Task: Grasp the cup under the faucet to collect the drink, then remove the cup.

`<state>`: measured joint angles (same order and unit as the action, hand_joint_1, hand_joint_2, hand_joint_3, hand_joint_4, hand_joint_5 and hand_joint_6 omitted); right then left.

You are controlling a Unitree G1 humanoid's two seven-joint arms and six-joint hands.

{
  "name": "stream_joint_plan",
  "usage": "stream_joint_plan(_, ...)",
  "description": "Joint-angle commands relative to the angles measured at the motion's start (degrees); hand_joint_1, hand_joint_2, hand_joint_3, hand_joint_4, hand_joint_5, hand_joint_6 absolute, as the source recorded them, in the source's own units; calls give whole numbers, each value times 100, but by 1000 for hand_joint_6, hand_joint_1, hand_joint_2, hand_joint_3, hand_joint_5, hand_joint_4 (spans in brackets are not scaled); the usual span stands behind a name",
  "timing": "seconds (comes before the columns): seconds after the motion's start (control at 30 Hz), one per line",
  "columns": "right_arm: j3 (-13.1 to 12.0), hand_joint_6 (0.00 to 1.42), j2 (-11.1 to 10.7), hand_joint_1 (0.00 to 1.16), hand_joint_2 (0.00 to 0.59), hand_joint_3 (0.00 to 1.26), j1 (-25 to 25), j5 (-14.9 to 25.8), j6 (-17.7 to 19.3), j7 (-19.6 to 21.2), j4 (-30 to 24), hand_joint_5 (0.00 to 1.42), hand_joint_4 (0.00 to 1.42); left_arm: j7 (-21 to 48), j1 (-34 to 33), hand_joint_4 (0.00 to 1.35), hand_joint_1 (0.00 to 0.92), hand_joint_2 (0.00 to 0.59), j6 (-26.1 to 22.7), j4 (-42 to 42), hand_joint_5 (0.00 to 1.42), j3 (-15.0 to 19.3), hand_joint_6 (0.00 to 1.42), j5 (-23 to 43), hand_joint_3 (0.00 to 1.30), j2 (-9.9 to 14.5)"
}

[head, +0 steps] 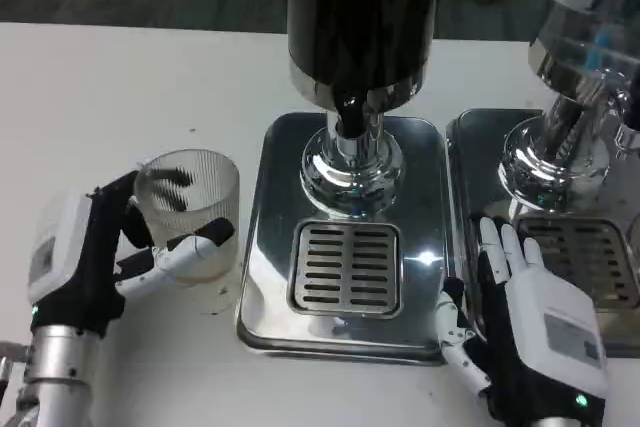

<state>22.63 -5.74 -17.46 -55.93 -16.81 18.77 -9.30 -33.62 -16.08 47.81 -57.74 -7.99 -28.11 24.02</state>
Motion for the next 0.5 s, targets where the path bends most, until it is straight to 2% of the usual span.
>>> stream_joint_plan(0.03, -81, 118, -57, 109, 545, 25, -2, -86, -59, 112, -161, 0, 0, -48, -318, 738, 449, 84, 219, 74, 952, -188, 948, -229, 637, -9)
stream_joint_plan(0.2, -180, 115, -79, 113, 544, 25, -90, -61, -140, 53, -327, 0, 0, -38, -659, 732, 495, 77, 189, -53, 940, -457, 946, -494, 637, -84)
stream_joint_plan(0.4, -226, 114, -84, 116, 544, 25, -226, -62, -232, 31, -482, 0, 0, -22, -966, 730, 534, 60, 81, -274, 923, -777, 946, -682, 637, -320)
stream_joint_plan(0.5, -235, 113, -75, 115, 546, 25, -297, -42, -271, 26, -531, 0, 0, -79, -1083, 728, 539, 59, -31, -374, 923, -981, 946, -803, 634, -523)
